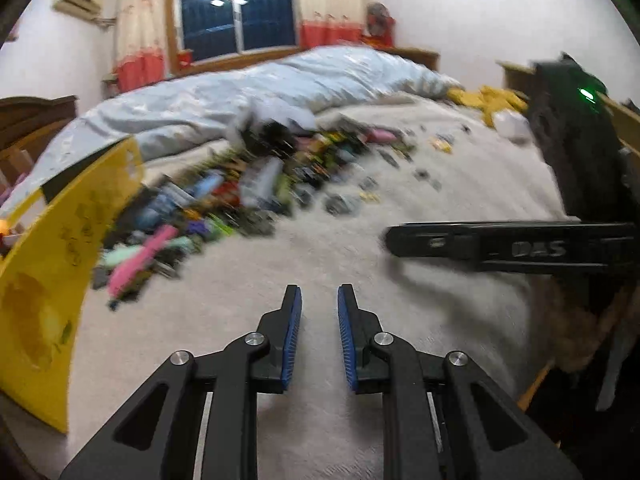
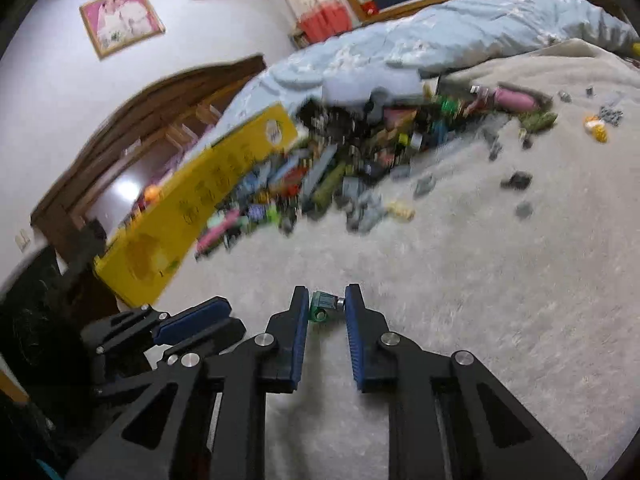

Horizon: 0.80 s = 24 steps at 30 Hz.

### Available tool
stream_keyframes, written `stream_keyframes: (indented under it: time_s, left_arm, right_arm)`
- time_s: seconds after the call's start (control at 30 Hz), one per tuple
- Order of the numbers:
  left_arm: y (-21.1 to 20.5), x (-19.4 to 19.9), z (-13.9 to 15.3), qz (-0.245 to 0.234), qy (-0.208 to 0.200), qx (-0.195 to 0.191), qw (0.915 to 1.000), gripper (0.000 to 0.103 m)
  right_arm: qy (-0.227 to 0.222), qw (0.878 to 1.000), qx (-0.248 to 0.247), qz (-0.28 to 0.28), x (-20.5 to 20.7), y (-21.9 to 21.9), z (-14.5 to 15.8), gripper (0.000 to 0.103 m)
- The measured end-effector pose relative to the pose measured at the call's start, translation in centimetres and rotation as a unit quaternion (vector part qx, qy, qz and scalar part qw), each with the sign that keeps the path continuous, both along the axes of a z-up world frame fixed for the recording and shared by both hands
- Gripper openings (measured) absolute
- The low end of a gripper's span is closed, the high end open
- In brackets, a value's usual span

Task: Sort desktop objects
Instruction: 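Close the right gripper on the small green piece, then carry the green piece in the right gripper over the yellow box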

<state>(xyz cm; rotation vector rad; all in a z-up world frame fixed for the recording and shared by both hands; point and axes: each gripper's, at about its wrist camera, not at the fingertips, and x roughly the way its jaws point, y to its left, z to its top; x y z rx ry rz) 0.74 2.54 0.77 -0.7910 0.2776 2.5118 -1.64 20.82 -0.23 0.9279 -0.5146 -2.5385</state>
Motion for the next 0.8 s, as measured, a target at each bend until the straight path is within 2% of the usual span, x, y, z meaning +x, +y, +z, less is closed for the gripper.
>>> stream_keyframes:
  time_s: [0.1, 0.23, 0.3, 0.43, 0.5, 0.57, 0.7, 0.8]
  left_arm:
    - [0.6, -3.0, 0.8, 0.021, -0.026, 0.035, 0.9988, 0.027]
    - [2.7, -5.3, 0.1, 0.009, -0.018, 0.037, 0.9991, 0.027]
    - [3.6, -6.3, -0.6, 0.014, -0.031, 0.020, 0.9992, 0.027]
    - [4.8, -6.7, 0.0, -0.023, -0.037, 0.048, 0.9979, 0.027]
    - [6.0, -7.3, -0.3, -0.019, -0.039, 0.025, 0.9988, 0.027]
    - [6.6, -8.4, -0.8, -0.011, -0.065, 0.015, 0.9977, 0.027]
    - [6.3, -10.1, -1.0, 0.004, -0.102, 0.049, 0.9936, 0.008]
    - [6.0, -10.4, -1.1, 0.015, -0.109, 0.061, 0.9921, 0.004]
  right_arm:
    - [0.034, 0.999, -0.007, -0.035, 0.8, 1.6, 2.1, 0.017]
    - [0.071, 0.995, -0.004, -0.070, 2.0, 3.8, 4.0, 0.018]
    - [0.073, 0.995, -0.010, -0.070, 2.4, 4.5, 4.2, 0.018]
    - [0.068, 0.996, -0.008, -0.063, 3.2, 5.4, 3.9, 0.018]
    - [0.056, 0.996, -0.012, -0.064, 3.2, 6.2, 3.5, 0.018]
    - [0.045, 0.997, -0.021, -0.065, 3.1, 6.6, 3.0, 0.018]
    - [0.032, 0.997, -0.033, -0.065, 3.2, 7.0, 2.4, 0.018]
    - [0.029, 0.997, -0.028, -0.063, 3.2, 6.9, 2.3, 0.018]
